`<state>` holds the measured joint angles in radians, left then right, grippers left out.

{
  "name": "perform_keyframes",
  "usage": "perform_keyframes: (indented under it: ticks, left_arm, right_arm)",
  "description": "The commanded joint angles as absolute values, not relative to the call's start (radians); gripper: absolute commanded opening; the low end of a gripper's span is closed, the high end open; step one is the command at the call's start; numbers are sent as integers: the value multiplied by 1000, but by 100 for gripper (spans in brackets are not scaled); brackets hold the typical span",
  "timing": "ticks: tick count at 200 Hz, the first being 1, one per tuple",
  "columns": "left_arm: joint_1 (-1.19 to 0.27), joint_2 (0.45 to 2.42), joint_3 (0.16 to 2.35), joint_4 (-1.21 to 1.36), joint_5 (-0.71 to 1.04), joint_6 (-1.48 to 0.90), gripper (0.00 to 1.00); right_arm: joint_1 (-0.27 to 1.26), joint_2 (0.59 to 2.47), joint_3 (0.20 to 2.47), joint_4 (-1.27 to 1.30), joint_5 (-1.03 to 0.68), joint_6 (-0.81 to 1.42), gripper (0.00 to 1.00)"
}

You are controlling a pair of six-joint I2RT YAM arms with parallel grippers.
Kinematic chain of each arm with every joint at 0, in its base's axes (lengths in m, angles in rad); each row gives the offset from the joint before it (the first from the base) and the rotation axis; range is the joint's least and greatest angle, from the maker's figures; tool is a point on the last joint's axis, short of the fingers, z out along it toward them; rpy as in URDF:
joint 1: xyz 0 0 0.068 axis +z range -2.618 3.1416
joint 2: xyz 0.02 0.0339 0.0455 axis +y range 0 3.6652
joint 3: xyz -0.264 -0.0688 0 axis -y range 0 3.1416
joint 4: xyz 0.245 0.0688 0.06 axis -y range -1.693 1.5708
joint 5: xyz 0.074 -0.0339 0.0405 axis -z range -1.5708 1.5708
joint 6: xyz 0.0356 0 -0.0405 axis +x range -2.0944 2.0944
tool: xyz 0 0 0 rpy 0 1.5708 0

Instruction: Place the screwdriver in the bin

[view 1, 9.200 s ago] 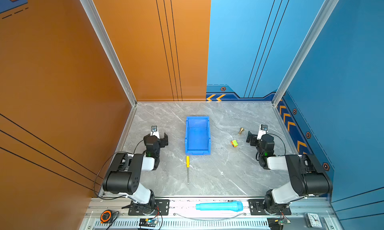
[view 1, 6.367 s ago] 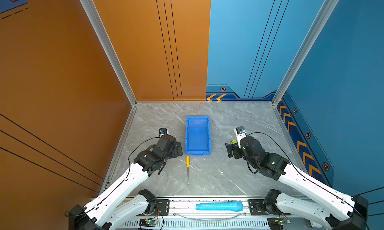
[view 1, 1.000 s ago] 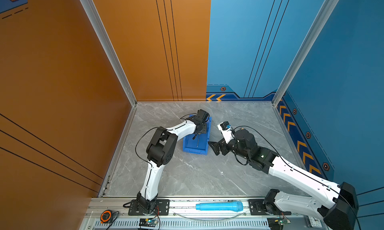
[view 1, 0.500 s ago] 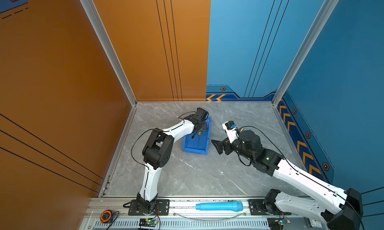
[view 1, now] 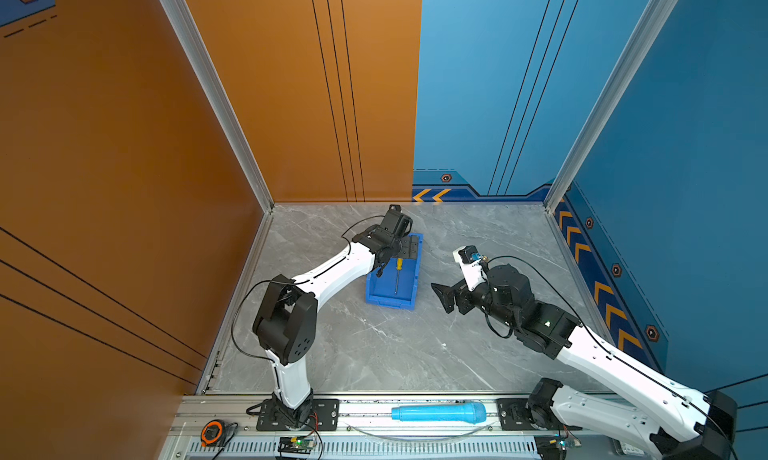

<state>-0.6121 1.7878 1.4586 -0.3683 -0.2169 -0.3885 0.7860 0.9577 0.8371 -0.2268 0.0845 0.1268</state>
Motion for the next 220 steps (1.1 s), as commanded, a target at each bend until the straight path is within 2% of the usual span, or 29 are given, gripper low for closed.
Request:
perform_keyframes:
  ticks: [1, 72, 123, 153, 192, 206, 220]
  left_arm:
    - [-637, 1704, 1411, -408, -258, -383, 98]
    - [-727, 1465, 1225, -451, -320, -426, 98]
    - [-784, 1314, 1116, -519, -396, -444, 98]
    - [-766, 1159, 975, -520, -428, -426, 98]
    - [-715, 867, 782, -510, -533, -356, 98]
    - [-683, 775, 718, -510, -598, -314, 98]
    - [-646, 681, 644, -462, -587, -209, 98]
  right_arm:
    - [784, 941, 836, -316, 137, 117, 100]
    - [792, 793, 782, -411, 131, 135, 100]
    - [781, 697, 740, -463, 206, 199, 100]
    - [766, 650, 718, -462, 272, 240, 100]
    - [723, 626, 695, -479, 372, 291, 100]
    - [709, 617, 670, -479, 426, 293, 100]
    - [654, 603, 651, -476, 464, 296, 100]
